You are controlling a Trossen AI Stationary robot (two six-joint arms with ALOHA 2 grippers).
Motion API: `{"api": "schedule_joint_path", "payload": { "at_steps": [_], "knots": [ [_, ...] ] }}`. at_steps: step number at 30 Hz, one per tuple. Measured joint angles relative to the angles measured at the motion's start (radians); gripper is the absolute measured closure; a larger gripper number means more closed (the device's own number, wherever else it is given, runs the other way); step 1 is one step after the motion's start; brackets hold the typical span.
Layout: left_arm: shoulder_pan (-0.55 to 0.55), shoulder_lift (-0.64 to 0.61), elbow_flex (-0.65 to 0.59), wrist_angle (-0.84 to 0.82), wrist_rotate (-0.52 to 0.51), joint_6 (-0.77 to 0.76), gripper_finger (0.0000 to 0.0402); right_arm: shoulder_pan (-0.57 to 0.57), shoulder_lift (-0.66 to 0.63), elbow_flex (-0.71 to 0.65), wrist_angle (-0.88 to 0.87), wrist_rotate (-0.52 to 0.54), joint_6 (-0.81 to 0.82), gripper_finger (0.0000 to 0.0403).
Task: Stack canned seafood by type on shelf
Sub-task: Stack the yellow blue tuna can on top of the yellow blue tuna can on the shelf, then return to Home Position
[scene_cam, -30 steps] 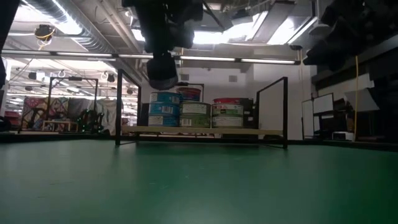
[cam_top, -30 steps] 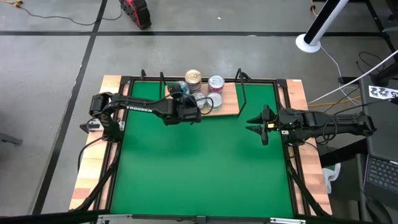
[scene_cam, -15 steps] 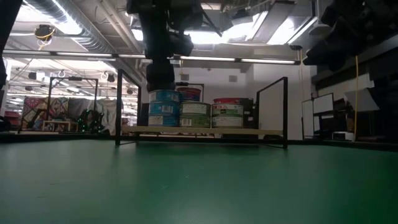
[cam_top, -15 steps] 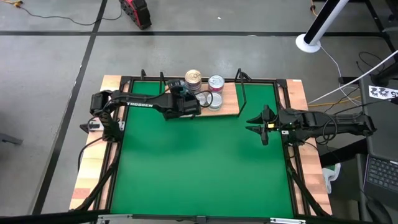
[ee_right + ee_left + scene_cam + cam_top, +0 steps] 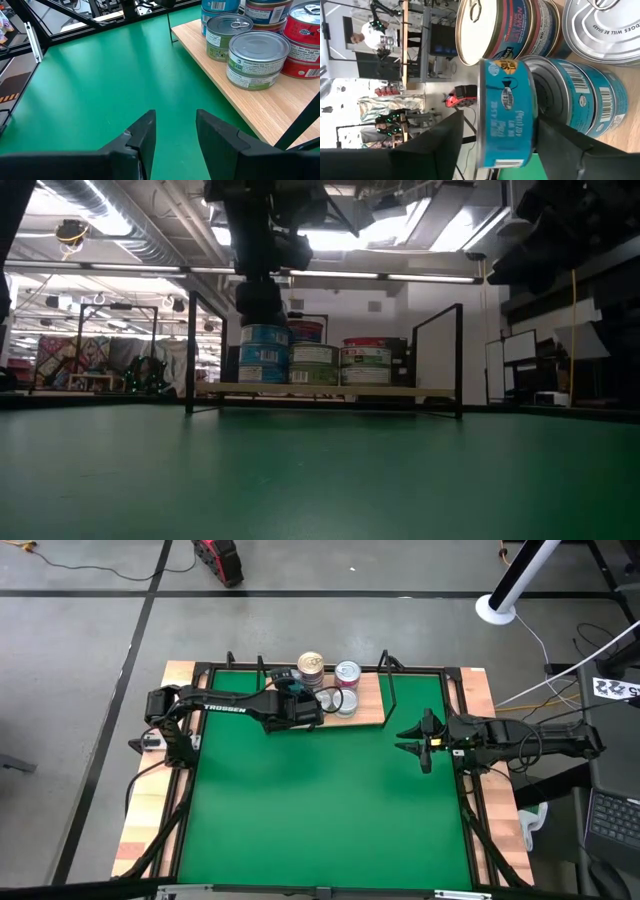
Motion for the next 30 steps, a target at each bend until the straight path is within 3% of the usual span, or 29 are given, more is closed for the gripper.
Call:
{"api": "schedule_joint_path", "payload": {
  "at_steps": [7,19,23,27,30],
  "knots": [
    [-0.006,0.000,0.000,0.000,-0.001,0.010,0.0143,0.000,0.000,0.000,-0.008,0.000,0.000,0.0262],
    [-0.042,0.000,0.000,-0.010,-0.001,0.113,0.0141,0.000,0.000,0.000,-0.030,-0.001,0.000,0.0262],
    [-0.041,0.000,0.000,-0.038,0.002,0.112,0.0141,0.000,0.000,0.000,-0.030,-0.044,0.000,0.0262],
    [-0.040,0.001,0.000,-0.104,0.085,0.111,0.0141,0.000,0.000,0.000,-0.030,-0.087,0.000,0.0262],
    [-0.040,0.001,0.000,-0.112,0.090,0.110,0.0141,0.000,0.000,0.000,-0.029,-0.087,0.000,0.0262]
  ]
}}
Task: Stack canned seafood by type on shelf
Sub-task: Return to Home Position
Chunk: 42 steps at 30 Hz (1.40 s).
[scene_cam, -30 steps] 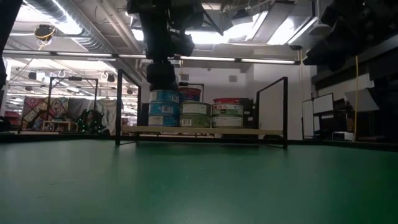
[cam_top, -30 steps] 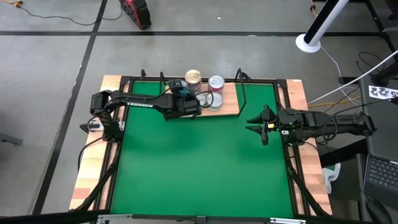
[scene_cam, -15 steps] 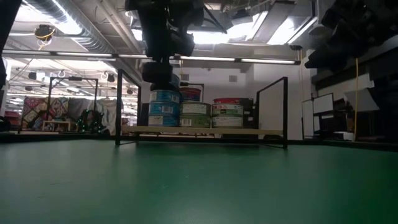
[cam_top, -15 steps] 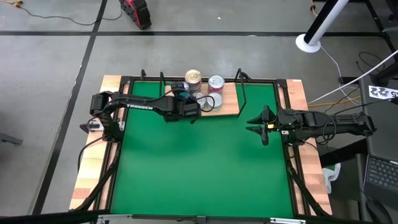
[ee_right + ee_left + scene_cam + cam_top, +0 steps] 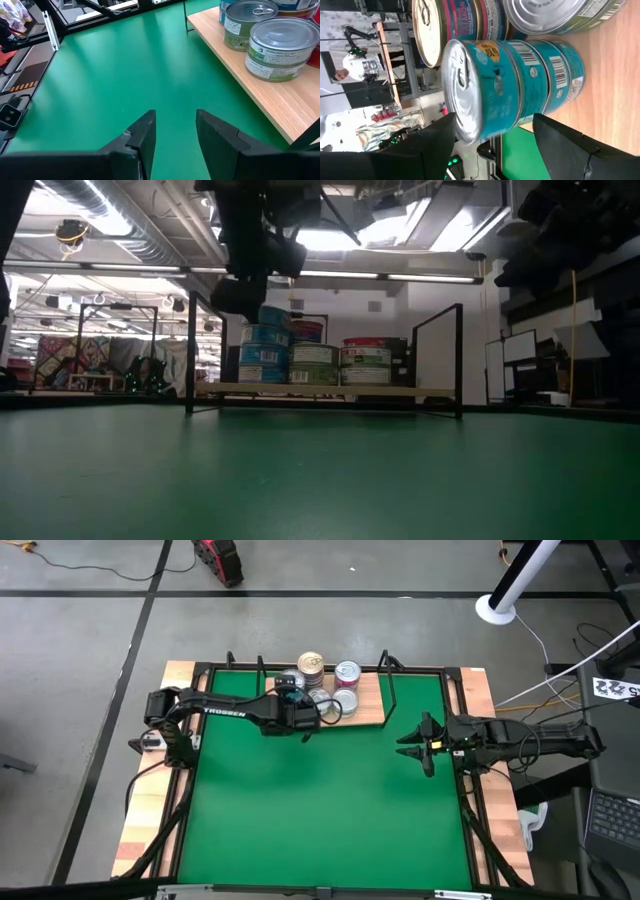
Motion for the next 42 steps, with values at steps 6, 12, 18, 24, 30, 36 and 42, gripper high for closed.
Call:
{"api": "schedule_joint_path", "payload": {
  "at_steps": [6,12,18,24,30,36,42],
  "knots": [
    [0.017,0.000,0.000,-0.001,0.003,0.002,0.0141,0.000,0.000,0.000,0.000,0.000,0.000,0.0262],
    [0.001,0.000,0.034,-0.012,0.004,-0.055,0.0141,0.000,-0.002,0.000,-0.014,0.000,0.000,0.0262],
    [-0.078,-0.089,0.085,-0.086,0.006,-0.189,0.0141,0.000,-0.086,0.001,-0.078,0.000,0.000,0.0262],
    [-0.173,-0.304,0.057,-0.188,0.018,-0.510,0.0141,0.000,-0.185,-0.030,-0.081,0.039,-0.001,0.0262],
    [-0.286,-0.580,-0.197,-0.103,0.018,-0.764,0.0141,0.000,-0.252,-0.198,0.132,0.043,0.000,0.0262],
    [-0.397,-0.838,-0.612,0.399,0.072,-0.722,0.0141,0.000,-0.256,-0.314,0.283,0.043,0.000,0.0262],
    [-0.428,-1.021,-0.976,0.981,0.197,-0.490,0.0141,0.000,-0.256,-0.358,0.329,0.043,-0.050,0.0262]
  ]
}}
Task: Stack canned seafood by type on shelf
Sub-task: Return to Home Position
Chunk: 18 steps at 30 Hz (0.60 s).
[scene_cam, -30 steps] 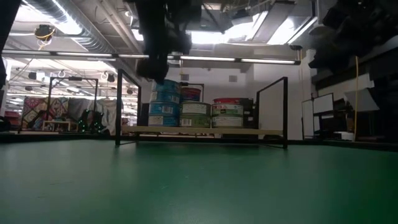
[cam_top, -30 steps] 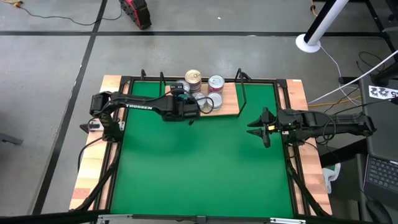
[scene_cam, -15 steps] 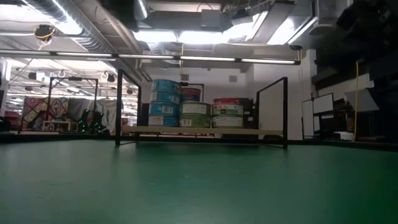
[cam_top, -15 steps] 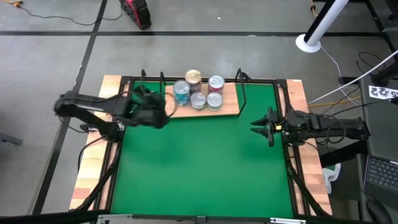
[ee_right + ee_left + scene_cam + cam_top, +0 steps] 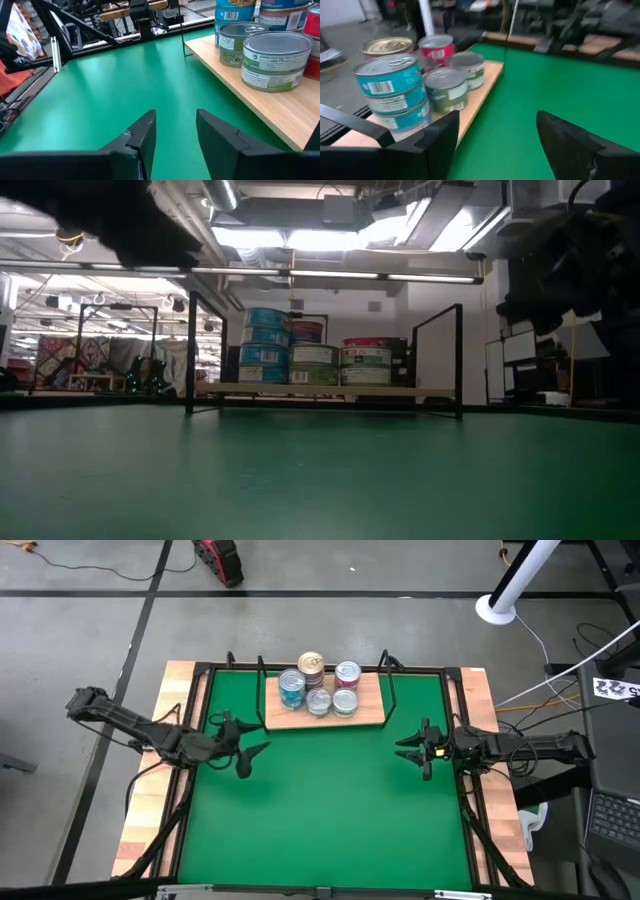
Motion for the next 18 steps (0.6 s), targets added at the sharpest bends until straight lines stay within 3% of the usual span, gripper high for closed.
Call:
{"api": "schedule_joint_path", "payload": {
  "at_steps": [4,9,14,18],
  "knots": [
    [0.026,-0.142,-0.184,0.218,0.035,0.073,0.0141,0.000,0.000,-0.007,0.002,0.000,-0.005,0.0262],
    [0.084,-0.369,-0.341,0.305,0.130,0.115,0.0141,0.000,0.000,-0.007,0.004,0.000,-0.005,0.0262],
    [0.161,-0.585,-0.418,0.290,0.297,0.205,0.0141,0.000,0.000,-0.008,0.012,-0.004,-0.048,0.0262],
    [0.218,-0.726,-0.417,0.188,0.308,0.264,0.0141,0.000,-0.001,-0.008,0.034,-0.022,-0.065,0.0262]
  ]
}}
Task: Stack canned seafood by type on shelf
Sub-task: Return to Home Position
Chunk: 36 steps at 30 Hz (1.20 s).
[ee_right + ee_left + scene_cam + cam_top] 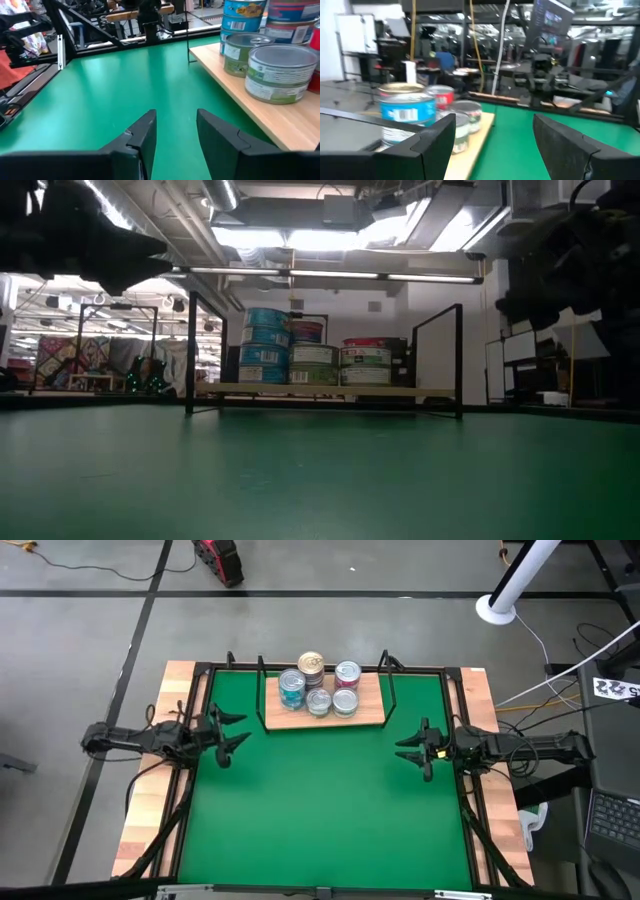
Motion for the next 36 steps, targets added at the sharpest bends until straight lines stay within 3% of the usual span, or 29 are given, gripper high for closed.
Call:
{"api": "schedule_joint_path", "payload": {
  "at_steps": [9,18,27,36],
  "knots": [
    [0.031,-0.025,0.000,-0.067,0.006,0.023,0.0141,0.000,-0.067,0.000,-0.052,-0.035,0.007,0.0262],
    [0.032,-0.023,0.001,-0.069,0.005,0.120,0.0141,0.000,-0.268,0.000,-0.151,-0.038,-0.042,0.0262],
    [0.032,-0.019,0.001,-0.069,0.002,0.126,0.0141,0.000,-0.266,-0.006,-0.170,-0.027,-0.046,0.0262],
    [0.032,-0.019,0.001,-0.069,0.002,0.045,0.0141,0.000,-0.260,-0.003,-0.191,0.069,-0.047,0.0262]
  ]
}}
